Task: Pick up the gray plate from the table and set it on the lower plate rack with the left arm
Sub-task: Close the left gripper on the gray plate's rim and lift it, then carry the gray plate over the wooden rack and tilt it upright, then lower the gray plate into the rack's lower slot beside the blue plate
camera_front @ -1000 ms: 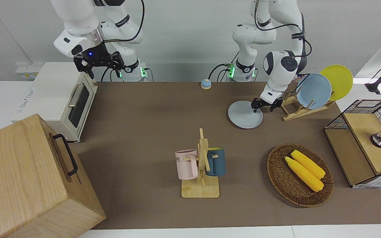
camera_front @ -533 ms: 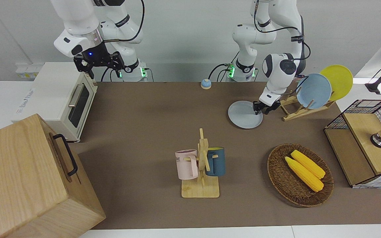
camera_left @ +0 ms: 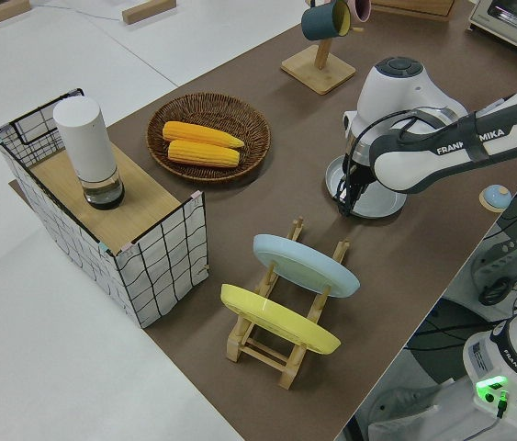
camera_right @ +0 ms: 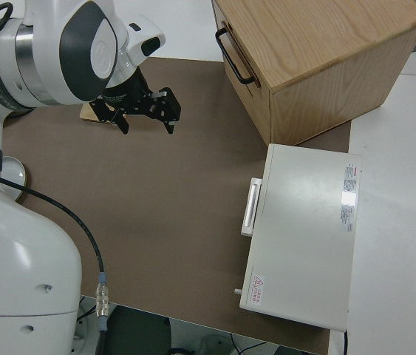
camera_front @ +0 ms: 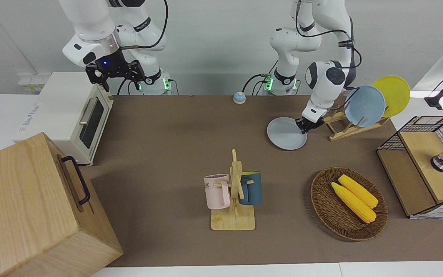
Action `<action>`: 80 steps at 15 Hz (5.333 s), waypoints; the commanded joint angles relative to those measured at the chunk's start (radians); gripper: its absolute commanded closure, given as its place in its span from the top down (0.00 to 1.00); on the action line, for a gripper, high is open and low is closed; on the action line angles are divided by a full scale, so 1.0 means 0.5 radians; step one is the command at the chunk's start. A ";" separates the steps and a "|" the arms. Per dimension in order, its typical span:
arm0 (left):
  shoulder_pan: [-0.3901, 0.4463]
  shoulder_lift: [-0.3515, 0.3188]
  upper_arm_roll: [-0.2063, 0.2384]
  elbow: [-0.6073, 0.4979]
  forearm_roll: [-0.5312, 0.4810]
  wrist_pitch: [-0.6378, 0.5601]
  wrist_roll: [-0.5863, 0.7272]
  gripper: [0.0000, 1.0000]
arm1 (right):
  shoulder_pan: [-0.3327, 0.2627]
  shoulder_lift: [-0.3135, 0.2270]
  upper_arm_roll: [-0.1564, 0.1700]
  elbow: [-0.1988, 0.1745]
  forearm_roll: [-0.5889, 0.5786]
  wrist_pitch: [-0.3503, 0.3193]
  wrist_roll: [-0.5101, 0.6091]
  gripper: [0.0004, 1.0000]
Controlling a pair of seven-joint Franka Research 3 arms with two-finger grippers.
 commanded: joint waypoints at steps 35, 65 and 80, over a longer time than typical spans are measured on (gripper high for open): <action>-0.040 0.024 -0.116 1.205 1.326 -1.770 -0.215 0.00 | -0.047 -0.004 0.039 0.015 -0.013 -0.025 0.024 0.98; -0.040 0.242 -0.135 0.880 1.562 -1.859 -0.773 0.12 | -0.047 -0.004 0.042 0.015 -0.013 -0.022 0.024 0.98; -0.015 0.162 -0.095 1.161 1.054 -1.865 -0.335 0.72 | -0.047 -0.004 0.042 0.011 -0.013 -0.022 0.024 0.98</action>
